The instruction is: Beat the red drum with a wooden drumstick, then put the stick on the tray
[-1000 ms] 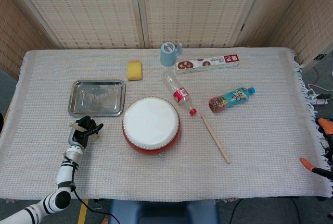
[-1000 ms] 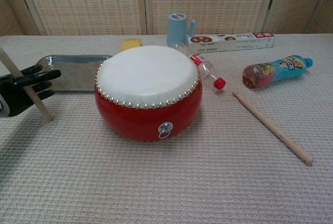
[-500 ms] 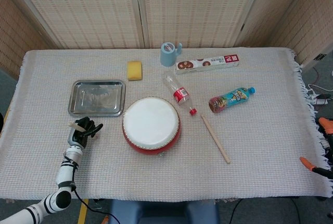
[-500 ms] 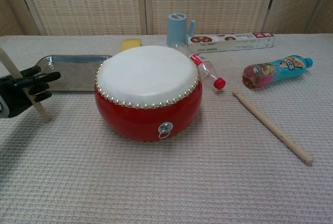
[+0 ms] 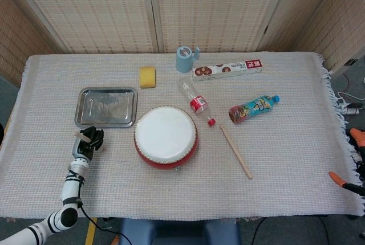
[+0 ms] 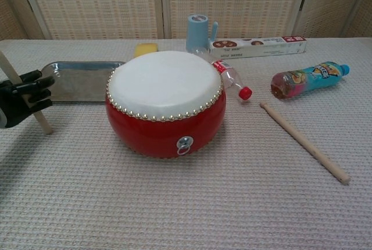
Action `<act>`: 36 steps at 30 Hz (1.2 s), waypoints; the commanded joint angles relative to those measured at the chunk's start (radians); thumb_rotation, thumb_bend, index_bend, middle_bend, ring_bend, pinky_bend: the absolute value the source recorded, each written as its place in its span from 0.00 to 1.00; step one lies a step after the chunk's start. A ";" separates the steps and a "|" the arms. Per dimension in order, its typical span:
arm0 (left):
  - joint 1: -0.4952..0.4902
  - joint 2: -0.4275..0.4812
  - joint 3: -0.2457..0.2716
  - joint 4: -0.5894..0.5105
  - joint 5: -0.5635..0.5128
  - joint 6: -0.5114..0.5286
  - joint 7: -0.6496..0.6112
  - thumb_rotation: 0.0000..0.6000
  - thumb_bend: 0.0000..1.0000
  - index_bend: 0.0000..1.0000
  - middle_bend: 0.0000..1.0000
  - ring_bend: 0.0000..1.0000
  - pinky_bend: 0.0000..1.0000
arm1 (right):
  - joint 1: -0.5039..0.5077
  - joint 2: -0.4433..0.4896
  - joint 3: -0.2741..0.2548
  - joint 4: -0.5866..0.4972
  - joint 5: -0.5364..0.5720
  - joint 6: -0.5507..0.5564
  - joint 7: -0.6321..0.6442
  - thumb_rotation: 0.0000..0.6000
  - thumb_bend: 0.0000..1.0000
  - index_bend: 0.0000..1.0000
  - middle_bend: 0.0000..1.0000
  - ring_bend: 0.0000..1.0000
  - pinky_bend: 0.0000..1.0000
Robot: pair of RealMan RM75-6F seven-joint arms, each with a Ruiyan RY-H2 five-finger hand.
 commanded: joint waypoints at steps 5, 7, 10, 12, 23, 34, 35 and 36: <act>0.001 0.007 0.002 0.000 0.007 0.002 0.003 1.00 0.95 0.96 1.00 0.99 1.00 | 0.000 -0.001 0.000 0.000 -0.002 0.001 0.000 1.00 0.11 0.05 0.09 0.05 0.07; 0.003 0.017 0.005 0.001 0.018 0.007 0.011 1.00 0.96 0.96 1.00 0.99 1.00 | -0.001 -0.001 0.000 0.000 -0.002 0.003 0.000 1.00 0.11 0.05 0.09 0.05 0.07; 0.009 0.058 0.016 -0.018 0.061 0.025 0.034 1.00 0.96 0.96 1.00 0.99 1.00 | -0.001 -0.001 0.000 -0.001 -0.004 0.006 -0.002 1.00 0.11 0.05 0.09 0.05 0.07; 0.011 0.084 0.022 -0.029 0.085 0.038 0.055 1.00 0.96 0.96 1.00 0.99 1.00 | -0.001 -0.001 0.000 0.000 -0.005 0.007 -0.002 1.00 0.11 0.05 0.09 0.05 0.07; 0.009 0.252 0.088 -0.114 0.194 0.172 0.468 1.00 0.95 0.96 1.00 0.99 1.00 | 0.016 0.009 0.022 -0.020 -0.017 0.020 -0.039 1.00 0.11 0.05 0.09 0.05 0.07; -0.067 0.268 0.114 -0.227 0.131 0.277 1.138 1.00 0.92 0.96 1.00 0.99 1.00 | 0.037 0.006 0.018 -0.030 -0.036 0.000 -0.048 1.00 0.11 0.05 0.09 0.05 0.07; -0.080 0.266 0.113 -0.242 0.118 0.284 1.211 1.00 0.92 0.96 1.00 0.99 1.00 | 0.038 0.006 0.018 -0.030 -0.037 0.001 -0.046 1.00 0.11 0.05 0.09 0.05 0.07; -0.090 0.262 0.112 -0.253 0.108 0.293 1.264 1.00 0.91 0.96 1.00 0.99 1.00 | 0.038 0.006 0.018 -0.029 -0.038 0.002 -0.045 1.00 0.11 0.05 0.09 0.05 0.07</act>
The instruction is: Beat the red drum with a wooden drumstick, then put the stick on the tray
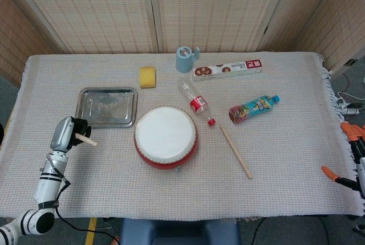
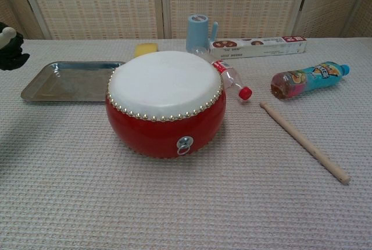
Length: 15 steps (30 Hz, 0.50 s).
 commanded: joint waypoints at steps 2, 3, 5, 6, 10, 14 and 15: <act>-0.081 -0.003 0.012 -0.103 -0.072 0.071 0.389 1.00 0.90 0.96 1.00 0.99 1.00 | 0.001 -0.001 -0.001 0.003 -0.005 0.005 0.005 1.00 0.11 0.05 0.09 0.05 0.07; -0.094 -0.009 0.010 -0.113 -0.084 0.074 0.434 1.00 0.90 0.96 1.00 0.99 1.00 | 0.001 -0.001 -0.001 0.003 -0.006 0.006 0.007 1.00 0.11 0.05 0.09 0.05 0.07; -0.124 -0.023 0.009 -0.127 -0.114 0.077 0.535 1.00 0.90 0.96 1.00 0.99 1.00 | 0.002 0.001 0.000 0.003 -0.010 0.011 0.009 1.00 0.11 0.05 0.09 0.05 0.07; -0.137 -0.032 0.008 -0.129 -0.127 0.077 0.573 1.00 0.90 0.96 1.00 0.99 1.00 | 0.002 0.002 0.001 0.002 -0.012 0.015 0.008 1.00 0.11 0.05 0.09 0.05 0.07; -0.196 -0.072 0.010 -0.114 -0.195 0.080 0.742 1.00 0.89 0.96 1.00 0.98 1.00 | 0.002 0.010 0.004 -0.004 -0.020 0.027 0.008 1.00 0.11 0.05 0.09 0.05 0.07; -0.244 -0.109 0.009 -0.112 -0.291 0.077 0.870 1.00 0.87 0.96 1.00 0.98 1.00 | 0.005 0.015 0.003 -0.007 -0.028 0.029 0.013 1.00 0.11 0.05 0.09 0.05 0.07; -0.255 -0.119 0.007 -0.113 -0.319 0.081 0.899 1.00 0.87 0.96 1.00 0.98 1.00 | 0.007 0.015 0.002 -0.007 -0.031 0.028 0.014 1.00 0.11 0.05 0.09 0.05 0.07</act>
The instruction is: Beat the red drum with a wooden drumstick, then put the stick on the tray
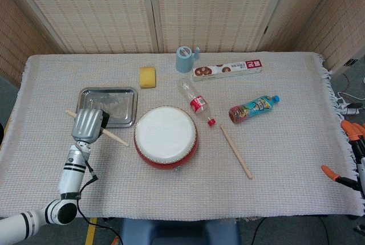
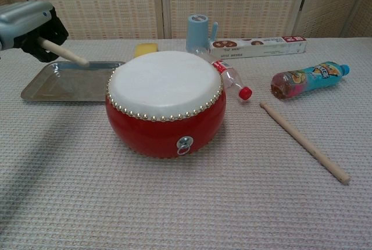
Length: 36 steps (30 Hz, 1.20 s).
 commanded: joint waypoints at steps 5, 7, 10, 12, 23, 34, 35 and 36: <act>-0.111 -0.079 -0.021 -0.038 -0.230 0.010 0.186 1.00 0.86 0.96 1.00 0.98 1.00 | 0.014 -0.001 -0.008 -0.003 -0.018 -0.014 0.003 1.00 0.11 0.05 0.09 0.05 0.07; -0.129 -0.086 -0.031 -0.049 -0.268 0.016 0.207 1.00 0.86 0.96 1.00 0.98 1.00 | 0.016 -0.002 -0.009 -0.004 -0.023 -0.014 0.004 1.00 0.11 0.05 0.09 0.05 0.07; -0.163 -0.096 -0.042 -0.053 -0.307 0.041 0.253 1.00 0.86 0.96 1.00 0.98 1.00 | 0.018 -0.002 -0.011 -0.005 -0.028 -0.013 0.005 1.00 0.11 0.05 0.09 0.05 0.07; -0.190 -0.105 -0.046 -0.044 -0.346 0.058 0.300 1.00 0.86 0.96 1.00 0.98 1.00 | 0.019 -0.002 -0.015 -0.005 -0.031 -0.013 0.006 1.00 0.11 0.05 0.09 0.05 0.07; -0.286 -0.151 0.021 0.048 -0.400 0.132 0.485 1.00 0.86 0.94 1.00 0.97 1.00 | 0.024 -0.008 -0.024 0.013 -0.034 -0.019 0.025 1.00 0.11 0.05 0.09 0.05 0.07; -0.268 -0.141 -0.030 -0.020 -0.429 0.152 0.376 1.00 0.86 0.91 1.00 0.96 1.00 | 0.025 -0.014 -0.028 0.026 -0.031 -0.015 0.044 1.00 0.11 0.05 0.09 0.05 0.07; -0.265 -0.136 -0.052 -0.037 -0.451 0.148 0.354 1.00 0.85 0.91 1.00 0.96 1.00 | 0.025 -0.014 -0.028 0.026 -0.031 -0.014 0.044 1.00 0.11 0.05 0.09 0.05 0.07; -0.264 -0.130 -0.068 -0.049 -0.471 0.145 0.343 1.00 0.85 0.91 1.00 0.96 1.00 | 0.024 -0.013 -0.028 0.026 -0.030 -0.013 0.044 1.00 0.11 0.05 0.09 0.05 0.07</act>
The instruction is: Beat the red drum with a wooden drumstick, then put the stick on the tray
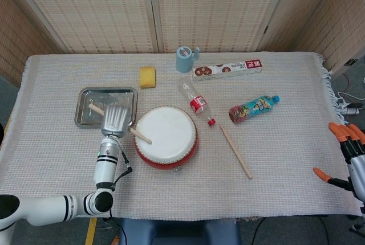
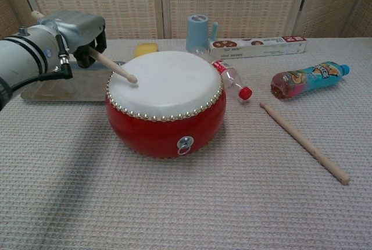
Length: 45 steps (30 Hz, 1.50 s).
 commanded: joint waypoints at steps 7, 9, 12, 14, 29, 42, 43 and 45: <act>-0.024 -0.007 -0.042 -0.013 -0.083 0.015 -0.026 1.00 0.85 0.90 1.00 0.97 1.00 | -0.001 -0.002 -0.002 0.003 0.008 -0.001 0.001 1.00 0.11 0.05 0.09 0.05 0.07; -0.039 -0.025 0.000 0.030 -0.057 0.021 0.011 1.00 0.85 0.90 1.00 0.96 1.00 | 0.000 -0.002 -0.003 0.004 0.011 -0.006 0.003 1.00 0.11 0.05 0.09 0.05 0.07; -0.052 -0.039 0.056 0.079 -0.019 0.019 0.058 1.00 0.85 0.89 1.00 0.96 1.00 | 0.001 -0.002 -0.003 0.004 0.010 -0.006 0.003 1.00 0.11 0.05 0.09 0.05 0.07; -0.050 -0.040 0.058 0.081 -0.022 0.017 0.058 1.00 0.85 0.89 1.00 0.96 1.00 | 0.000 -0.002 -0.003 0.004 0.011 -0.003 0.004 1.00 0.11 0.05 0.09 0.05 0.07; -0.045 0.017 -0.052 -0.021 -0.128 -0.031 -0.100 1.00 0.83 0.88 1.00 0.96 1.00 | -0.002 -0.006 -0.004 0.010 0.016 0.000 0.009 1.00 0.11 0.05 0.09 0.05 0.07; -0.042 -0.001 -0.039 0.004 -0.079 -0.036 -0.160 1.00 0.83 0.89 1.00 0.96 1.00 | -0.006 -0.006 -0.003 0.014 0.019 0.008 0.016 1.00 0.11 0.05 0.09 0.05 0.07; -0.035 0.008 -0.056 -0.012 -0.078 -0.037 -0.188 1.00 0.83 0.90 1.00 0.97 1.00 | -0.006 -0.007 -0.003 0.014 0.018 0.010 0.016 1.00 0.11 0.05 0.09 0.05 0.07; -0.022 0.030 -0.076 -0.038 -0.062 -0.039 -0.236 1.00 0.83 0.91 1.00 0.98 1.00 | -0.007 -0.007 -0.003 0.014 0.016 0.011 0.016 1.00 0.11 0.05 0.09 0.05 0.07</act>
